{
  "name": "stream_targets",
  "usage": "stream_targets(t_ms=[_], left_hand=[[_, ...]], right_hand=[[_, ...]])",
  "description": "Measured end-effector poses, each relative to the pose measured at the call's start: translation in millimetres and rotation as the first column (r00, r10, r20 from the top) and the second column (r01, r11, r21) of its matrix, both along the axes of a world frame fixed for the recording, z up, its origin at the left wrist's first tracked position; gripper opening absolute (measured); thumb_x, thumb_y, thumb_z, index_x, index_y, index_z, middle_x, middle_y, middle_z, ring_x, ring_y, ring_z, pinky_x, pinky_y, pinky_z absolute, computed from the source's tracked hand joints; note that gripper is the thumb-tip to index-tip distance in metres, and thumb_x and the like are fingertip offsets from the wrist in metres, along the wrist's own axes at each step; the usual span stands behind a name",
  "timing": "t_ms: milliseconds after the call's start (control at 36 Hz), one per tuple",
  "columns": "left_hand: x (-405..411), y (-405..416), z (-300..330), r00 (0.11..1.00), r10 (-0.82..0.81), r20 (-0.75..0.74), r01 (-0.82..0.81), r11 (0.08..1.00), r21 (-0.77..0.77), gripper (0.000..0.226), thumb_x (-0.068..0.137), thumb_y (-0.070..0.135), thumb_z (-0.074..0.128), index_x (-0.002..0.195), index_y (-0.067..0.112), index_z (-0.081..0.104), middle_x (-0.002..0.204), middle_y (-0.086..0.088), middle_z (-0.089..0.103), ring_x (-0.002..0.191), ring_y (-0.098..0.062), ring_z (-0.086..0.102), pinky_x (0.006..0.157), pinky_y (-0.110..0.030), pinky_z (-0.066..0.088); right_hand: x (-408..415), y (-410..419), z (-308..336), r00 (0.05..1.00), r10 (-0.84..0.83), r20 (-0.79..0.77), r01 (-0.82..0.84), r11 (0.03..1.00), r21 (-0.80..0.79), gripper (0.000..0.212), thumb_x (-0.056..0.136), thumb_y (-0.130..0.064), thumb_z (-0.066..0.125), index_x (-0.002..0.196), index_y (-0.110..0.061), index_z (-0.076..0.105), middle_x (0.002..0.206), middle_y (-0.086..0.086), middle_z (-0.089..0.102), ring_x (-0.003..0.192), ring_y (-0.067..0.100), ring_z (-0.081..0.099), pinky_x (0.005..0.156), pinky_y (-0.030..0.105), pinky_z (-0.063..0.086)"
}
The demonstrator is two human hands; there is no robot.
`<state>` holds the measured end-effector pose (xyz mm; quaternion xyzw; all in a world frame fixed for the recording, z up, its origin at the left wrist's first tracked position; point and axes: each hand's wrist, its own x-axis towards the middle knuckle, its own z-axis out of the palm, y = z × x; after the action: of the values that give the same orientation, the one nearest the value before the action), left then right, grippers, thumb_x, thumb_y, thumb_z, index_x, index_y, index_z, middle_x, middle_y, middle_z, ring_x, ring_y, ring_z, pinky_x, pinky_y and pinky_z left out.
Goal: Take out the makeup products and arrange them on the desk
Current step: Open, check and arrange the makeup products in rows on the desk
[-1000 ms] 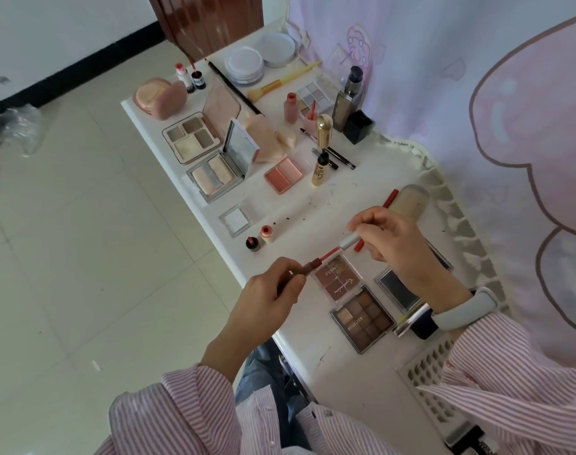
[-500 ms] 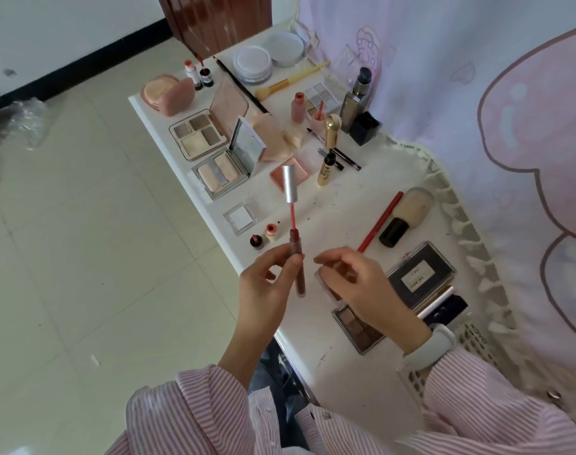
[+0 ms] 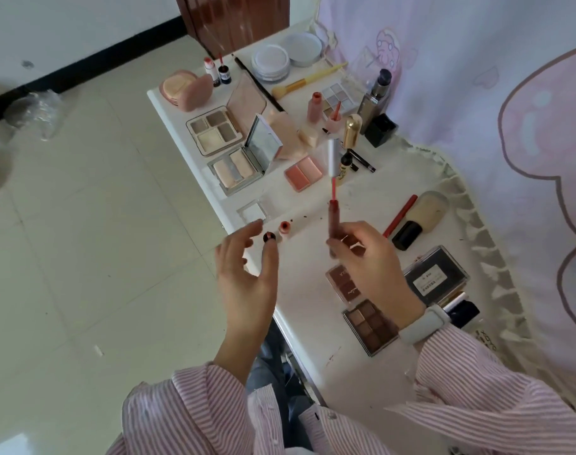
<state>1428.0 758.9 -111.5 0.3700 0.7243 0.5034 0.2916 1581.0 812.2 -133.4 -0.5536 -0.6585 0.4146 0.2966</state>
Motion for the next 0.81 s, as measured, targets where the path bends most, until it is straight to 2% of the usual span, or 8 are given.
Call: stream_targets(t_ms=[56,111,194,306,417,500,583,806], left_hand=[[-9.5,-2.5,-14.4,0.994,0.062,-0.092,-0.067,0.997,-0.048,0.028,0.085,0.022,0.057,0.112,0.023,0.058,0.104,0.021,0.050,0.103,-0.012,0.050,0.088,-0.027,0.042],[-17.7,-4.6,-32.2,0.984,0.044,-0.171,-0.071,0.986,-0.152,0.036,0.086,0.016,0.059,0.122,0.016,0.054,0.116,0.008,0.051,0.113,-0.021,0.045,0.097,-0.040,0.041],[-23.5,-8.2,-52.5,0.961,-0.129,-0.244,0.044,0.944,-0.327,0.061,0.085,0.028,0.059,0.139,0.011,0.038,0.143,-0.007,0.037,0.130,-0.026,0.029,0.107,-0.034,0.024],[-22.8,-12.3,-68.0,0.911,-0.317,-0.265,0.171,0.873,-0.456,0.083,0.085,0.037,0.062,0.148,0.015,0.012,0.156,0.003,0.007,0.141,-0.021,0.005,0.112,-0.042,0.014],[-24.8,-13.1,-74.5,0.897,-0.344,-0.277,0.182,0.859,-0.479,0.087,0.085,0.045,0.060,0.149,0.019,0.007,0.157,0.007,0.000,0.143,-0.021,-0.001,0.113,-0.043,0.010],[-25.6,-14.7,-78.1,0.892,-0.341,-0.295,0.173,0.863,-0.474,0.088,0.084,0.048,0.060,0.149,0.020,0.008,0.157,0.007,0.002,0.143,-0.023,-0.001,0.114,-0.044,0.010],[-26.2,-14.7,-80.2,0.891,-0.339,-0.303,0.171,0.867,-0.468,0.088,0.083,0.050,0.059,0.149,0.020,0.008,0.157,0.007,0.003,0.143,-0.024,-0.001,0.114,-0.045,0.009],[-28.2,-15.4,-81.9,0.891,-0.342,-0.300,0.173,0.865,-0.471,0.089,0.082,0.053,0.058,0.149,0.023,0.007,0.157,0.009,0.002,0.143,-0.022,-0.001,0.114,-0.045,0.009]], right_hand=[[2.3,11.1,-5.7,0.999,-0.046,0.018,0.045,0.998,0.039,0.017,0.085,-0.014,0.063,0.100,-0.005,0.061,0.088,0.003,0.065,0.076,0.011,0.062,0.070,0.012,0.050],[1.3,23.0,-11.2,0.998,-0.064,0.027,0.061,0.994,0.091,0.015,0.085,-0.011,0.063,0.099,-0.004,0.062,0.089,0.006,0.066,0.078,0.014,0.063,0.070,0.010,0.049],[-5.8,36.7,-18.6,0.998,-0.062,0.006,0.061,0.993,0.099,0.009,0.086,-0.008,0.062,0.094,-0.006,0.061,0.092,0.010,0.067,0.084,0.017,0.064,0.072,0.008,0.048],[-16.6,45.9,-29.9,1.000,-0.015,0.015,0.013,0.993,0.115,0.008,0.085,-0.005,0.062,0.092,-0.002,0.061,0.093,0.015,0.066,0.087,0.022,0.065,0.077,0.021,0.053],[-23.2,48.7,-34.2,0.999,-0.008,0.031,0.002,0.986,0.166,0.010,0.083,-0.004,0.063,0.092,0.001,0.062,0.095,0.014,0.065,0.085,0.020,0.064,0.075,0.016,0.053],[-23.8,48.9,-36.3,0.999,0.026,0.048,-0.035,0.982,0.187,0.010,0.084,-0.004,0.062,0.093,0.000,0.061,0.096,0.013,0.065,0.085,0.021,0.065,0.075,0.019,0.054],[-24.0,49.1,-37.3,0.998,0.031,0.061,-0.041,0.984,0.175,0.010,0.085,-0.005,0.062,0.094,0.000,0.059,0.097,0.013,0.064,0.087,0.020,0.064,0.075,0.021,0.054],[-24.3,50.2,-40.7,0.997,0.021,0.077,-0.028,0.996,0.087,0.011,0.086,-0.008,0.061,0.096,-0.004,0.056,0.101,0.010,0.063,0.090,0.019,0.063,0.075,0.011,0.048]])
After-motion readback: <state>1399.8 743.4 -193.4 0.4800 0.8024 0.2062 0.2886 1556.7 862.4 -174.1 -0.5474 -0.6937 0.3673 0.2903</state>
